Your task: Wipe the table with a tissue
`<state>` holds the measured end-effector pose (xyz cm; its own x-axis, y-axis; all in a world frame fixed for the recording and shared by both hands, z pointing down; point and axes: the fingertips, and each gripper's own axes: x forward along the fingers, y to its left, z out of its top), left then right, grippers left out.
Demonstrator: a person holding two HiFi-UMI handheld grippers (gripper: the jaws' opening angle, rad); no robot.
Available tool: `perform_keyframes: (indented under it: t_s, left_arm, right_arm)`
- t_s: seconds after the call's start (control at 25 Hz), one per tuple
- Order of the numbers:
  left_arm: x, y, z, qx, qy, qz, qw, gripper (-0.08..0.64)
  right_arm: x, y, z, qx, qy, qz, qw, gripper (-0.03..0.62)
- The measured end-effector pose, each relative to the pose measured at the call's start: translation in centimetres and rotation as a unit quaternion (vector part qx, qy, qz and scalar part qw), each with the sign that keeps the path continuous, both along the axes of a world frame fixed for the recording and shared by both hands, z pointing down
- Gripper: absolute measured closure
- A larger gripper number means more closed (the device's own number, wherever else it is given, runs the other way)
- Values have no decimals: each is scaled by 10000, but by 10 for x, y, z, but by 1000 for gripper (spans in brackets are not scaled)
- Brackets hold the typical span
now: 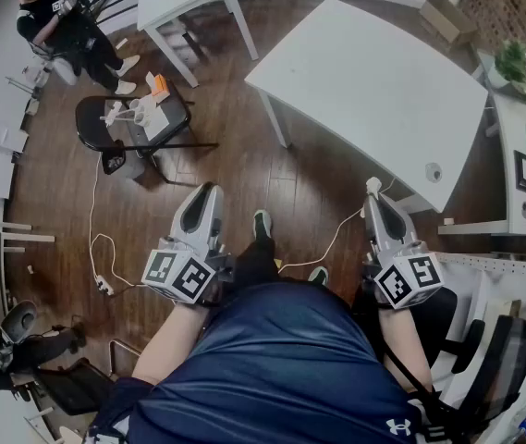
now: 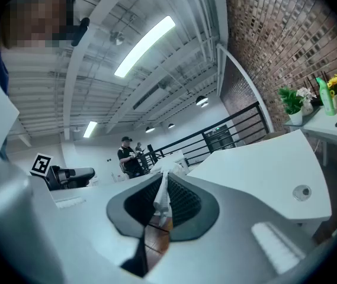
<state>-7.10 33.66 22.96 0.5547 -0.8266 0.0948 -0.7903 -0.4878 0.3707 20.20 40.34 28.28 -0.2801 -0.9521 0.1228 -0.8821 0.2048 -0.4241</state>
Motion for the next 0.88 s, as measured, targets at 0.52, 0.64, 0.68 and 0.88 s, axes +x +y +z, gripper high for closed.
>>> perform_keyframes:
  t_s: [0.52,0.64,0.68,0.88]
  left_arm:
    - [-14,-239,42,-151,280,606,9977,499]
    - [-22,-291,51,-343,273,826,9956,499]
    - [-24,-306,57,-425,254,909,9946,499]
    - [-24,-357,83,-735,138,1176,9902,499]
  right_arm:
    - [-5,-190,16,-719,744,692,9922,563]
    - [-13,-239,16,-962,927,781,9880,563]
    - [-16,-256,18,-1038,997,791,9864,563]
    - [-31,-324,52,-1435,1504,351,9775,563]
